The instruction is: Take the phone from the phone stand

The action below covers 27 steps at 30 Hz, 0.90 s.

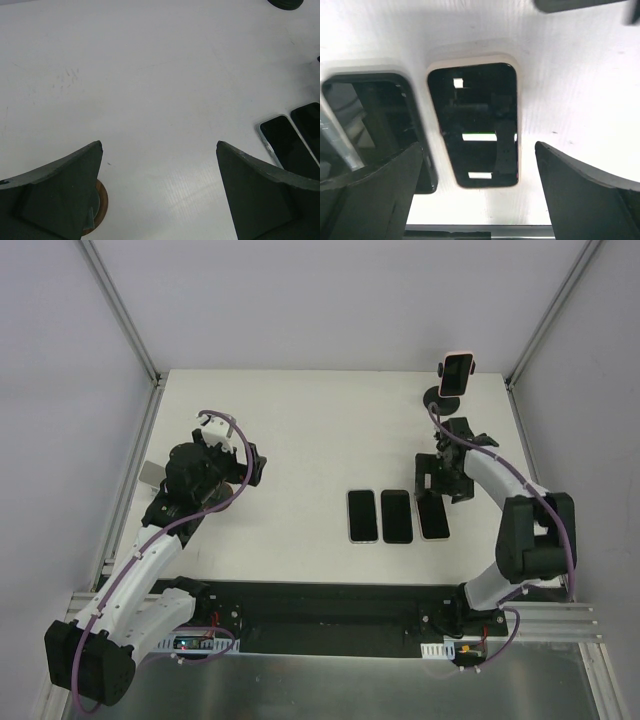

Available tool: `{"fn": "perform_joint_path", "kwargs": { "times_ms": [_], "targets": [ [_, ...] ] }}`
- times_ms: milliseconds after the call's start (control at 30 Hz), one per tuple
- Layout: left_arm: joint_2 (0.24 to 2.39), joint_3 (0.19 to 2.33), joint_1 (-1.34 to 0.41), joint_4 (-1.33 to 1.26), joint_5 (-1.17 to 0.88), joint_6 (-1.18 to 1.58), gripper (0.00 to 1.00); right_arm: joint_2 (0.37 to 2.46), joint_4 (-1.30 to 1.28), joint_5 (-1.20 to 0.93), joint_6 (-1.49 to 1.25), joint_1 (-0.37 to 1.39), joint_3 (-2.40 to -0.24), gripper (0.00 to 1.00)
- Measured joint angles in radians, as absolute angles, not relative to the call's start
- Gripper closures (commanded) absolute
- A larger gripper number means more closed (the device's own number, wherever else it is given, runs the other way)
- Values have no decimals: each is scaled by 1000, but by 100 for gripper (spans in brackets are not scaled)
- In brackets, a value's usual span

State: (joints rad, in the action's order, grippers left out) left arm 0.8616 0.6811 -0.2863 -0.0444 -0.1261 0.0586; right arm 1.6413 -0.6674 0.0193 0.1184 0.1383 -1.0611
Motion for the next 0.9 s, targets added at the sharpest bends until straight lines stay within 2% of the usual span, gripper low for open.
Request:
{"fn": "perform_joint_path", "kwargs": {
  "times_ms": [233,433,633,900],
  "targets": [
    [862,681,-286,-44,-131,60,4,1365,-636,120,22,101,-1102,4],
    [858,681,-286,-44,-140,60,5,1222,-471,142,-61,-43,-1017,1],
    [855,681,-286,-46,-154,62,4,1237,-257,31,-121,-201,-863,12],
    [848,680,-286,-47,-157,63,5,1351,47,-98,-181,-251,-779,25]
  ]
}}
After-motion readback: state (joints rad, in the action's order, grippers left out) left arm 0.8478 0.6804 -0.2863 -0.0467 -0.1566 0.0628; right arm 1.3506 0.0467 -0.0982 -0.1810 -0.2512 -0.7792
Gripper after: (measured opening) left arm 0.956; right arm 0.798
